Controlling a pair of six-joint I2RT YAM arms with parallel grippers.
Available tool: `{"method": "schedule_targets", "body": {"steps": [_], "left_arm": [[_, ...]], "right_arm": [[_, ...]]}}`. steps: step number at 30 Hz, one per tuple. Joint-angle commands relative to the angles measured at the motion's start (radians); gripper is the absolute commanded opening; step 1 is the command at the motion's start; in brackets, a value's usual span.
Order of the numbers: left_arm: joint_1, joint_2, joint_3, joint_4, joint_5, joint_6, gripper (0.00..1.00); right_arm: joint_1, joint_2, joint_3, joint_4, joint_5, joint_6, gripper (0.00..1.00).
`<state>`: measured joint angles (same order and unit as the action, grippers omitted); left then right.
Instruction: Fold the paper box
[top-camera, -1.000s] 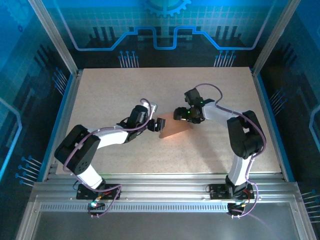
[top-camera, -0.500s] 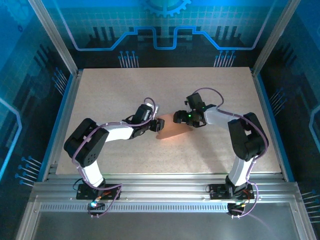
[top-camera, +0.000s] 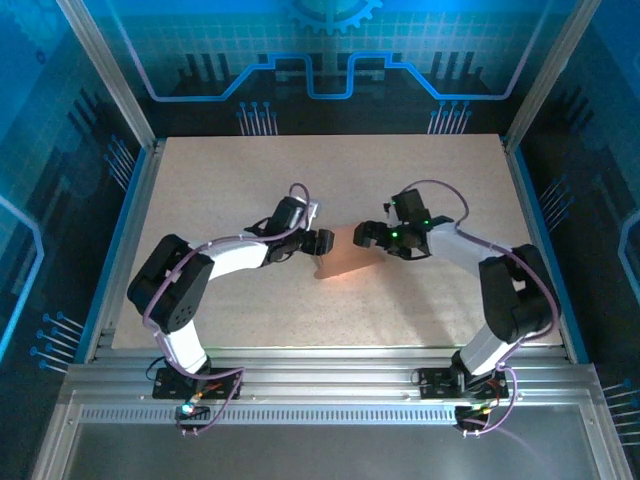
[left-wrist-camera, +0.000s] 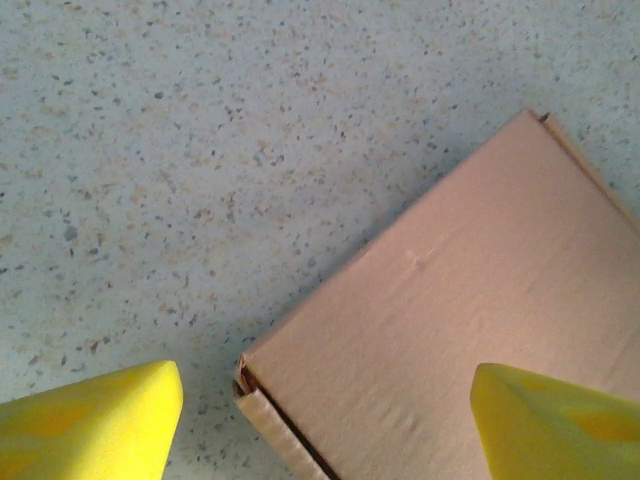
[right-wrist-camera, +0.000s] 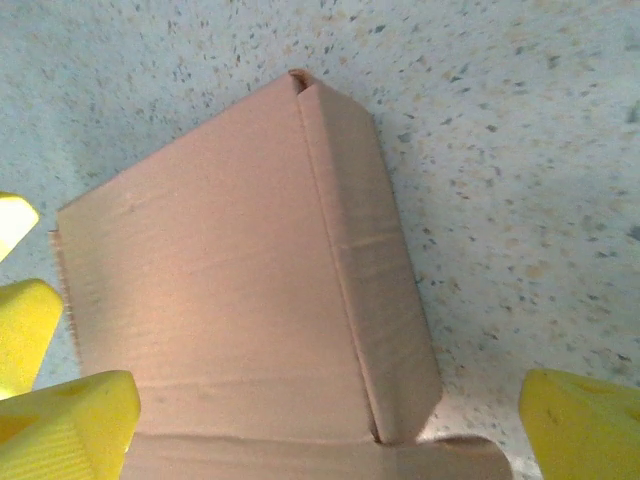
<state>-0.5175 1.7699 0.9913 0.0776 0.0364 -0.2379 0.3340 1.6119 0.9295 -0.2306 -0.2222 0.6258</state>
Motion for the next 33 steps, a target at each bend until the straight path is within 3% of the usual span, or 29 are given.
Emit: {"method": "schedule_targets", "body": {"steps": [1, 8, 10, 26, 33], "left_arm": [[0.031, 0.056, 0.087, -0.136, 0.121, 0.003, 0.77], [0.066, 0.142, 0.168, -0.225, 0.213, 0.017, 0.63], [0.072, 0.150, 0.176, -0.223, 0.209, 0.006, 0.55], [0.168, 0.319, 0.396, -0.478, 0.375, -0.037, 0.44], [0.224, 0.375, 0.438, -0.502, 0.475, -0.110, 0.41]], "right_arm": [[-0.043, -0.020, -0.082, 0.066, -0.123, 0.043, 0.98], [-0.072, -0.017, -0.136, 0.130, -0.194, 0.061, 0.97], [-0.072, -0.015, -0.138, 0.135, -0.201, 0.058, 0.96], [-0.087, -0.067, -0.168, 0.191, -0.238, 0.102, 0.95], [-0.060, -0.158, -0.271, 0.321, -0.154, 0.269, 0.98]]}}
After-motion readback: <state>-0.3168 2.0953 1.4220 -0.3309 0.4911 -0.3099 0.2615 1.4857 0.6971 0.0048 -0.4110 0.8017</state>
